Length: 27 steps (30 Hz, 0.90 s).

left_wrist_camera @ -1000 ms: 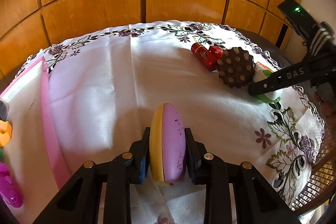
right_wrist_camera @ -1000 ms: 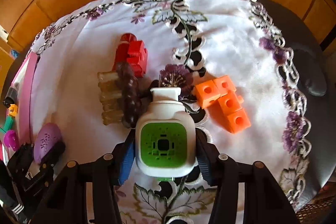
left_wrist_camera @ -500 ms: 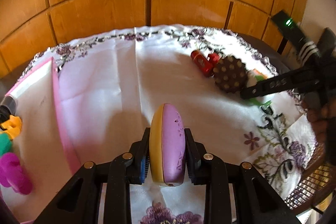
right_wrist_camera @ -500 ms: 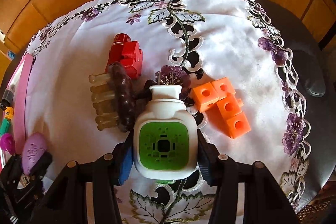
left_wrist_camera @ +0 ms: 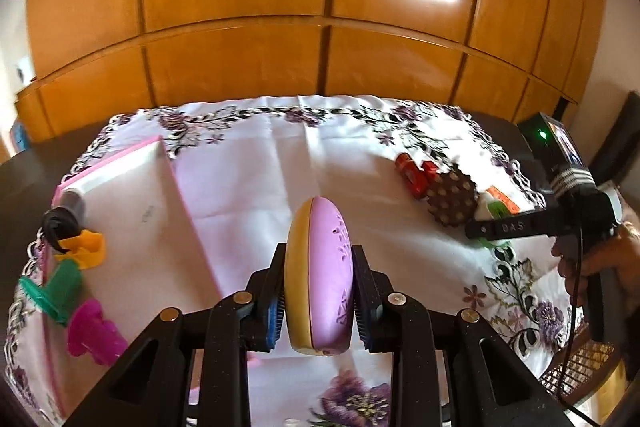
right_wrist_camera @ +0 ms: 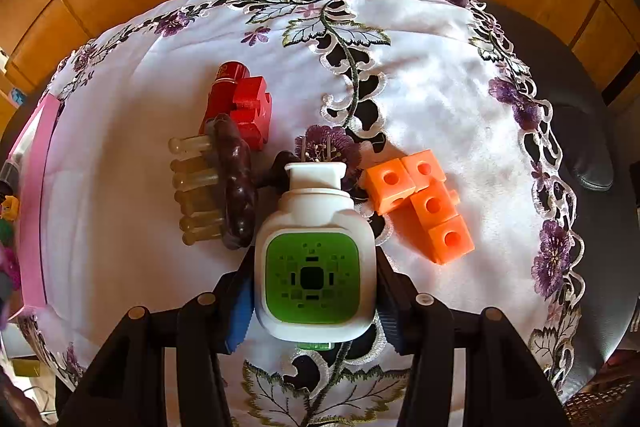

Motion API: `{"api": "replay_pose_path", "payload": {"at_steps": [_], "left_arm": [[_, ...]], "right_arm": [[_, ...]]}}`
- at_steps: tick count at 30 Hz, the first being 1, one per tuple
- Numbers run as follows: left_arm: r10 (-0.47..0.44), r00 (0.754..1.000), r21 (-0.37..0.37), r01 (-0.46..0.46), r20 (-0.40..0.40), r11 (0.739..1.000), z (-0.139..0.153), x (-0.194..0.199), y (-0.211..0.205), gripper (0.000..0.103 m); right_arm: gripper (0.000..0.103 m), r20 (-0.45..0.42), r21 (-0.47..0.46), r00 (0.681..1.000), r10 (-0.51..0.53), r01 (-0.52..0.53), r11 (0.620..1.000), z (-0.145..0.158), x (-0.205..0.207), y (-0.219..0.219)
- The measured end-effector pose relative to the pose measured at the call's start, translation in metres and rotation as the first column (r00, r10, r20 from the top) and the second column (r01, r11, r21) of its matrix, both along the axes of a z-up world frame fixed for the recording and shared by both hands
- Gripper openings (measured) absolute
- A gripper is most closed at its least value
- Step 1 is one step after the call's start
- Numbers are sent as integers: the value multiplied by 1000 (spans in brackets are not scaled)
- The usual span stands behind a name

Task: Organize rigid objects
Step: 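Carry the purple egg into the tray and open the left gripper while the right gripper holds the device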

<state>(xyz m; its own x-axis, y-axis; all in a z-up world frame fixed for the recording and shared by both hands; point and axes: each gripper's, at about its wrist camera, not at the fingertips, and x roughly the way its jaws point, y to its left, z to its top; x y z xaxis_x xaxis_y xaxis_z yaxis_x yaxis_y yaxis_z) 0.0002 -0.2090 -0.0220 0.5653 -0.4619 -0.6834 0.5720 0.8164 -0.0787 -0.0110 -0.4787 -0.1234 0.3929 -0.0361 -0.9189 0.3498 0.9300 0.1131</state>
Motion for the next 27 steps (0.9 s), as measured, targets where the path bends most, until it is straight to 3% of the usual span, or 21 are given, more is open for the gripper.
{"api": "replay_pose_path", "payload": {"at_steps": [8, 13, 20, 27], "left_arm": [[76, 996, -38, -78, -43, 996, 3, 21, 30, 29], [170, 979, -109, -183, -114, 977, 8, 55, 67, 29], [325, 927, -63, -341, -187, 938, -16, 105, 115, 29], [391, 891, 19, -397, -233, 917, -52, 109, 135, 30]], "right_arm": [[53, 0, -5, 1000, 1, -1, 1000, 0, 0, 0], [53, 0, -12, 1000, 4, -4, 1000, 0, 0, 1], [53, 1, -8, 1000, 10, -10, 1000, 0, 0, 2], [53, 2, -5, 1000, 10, -10, 1000, 0, 0, 2]]}}
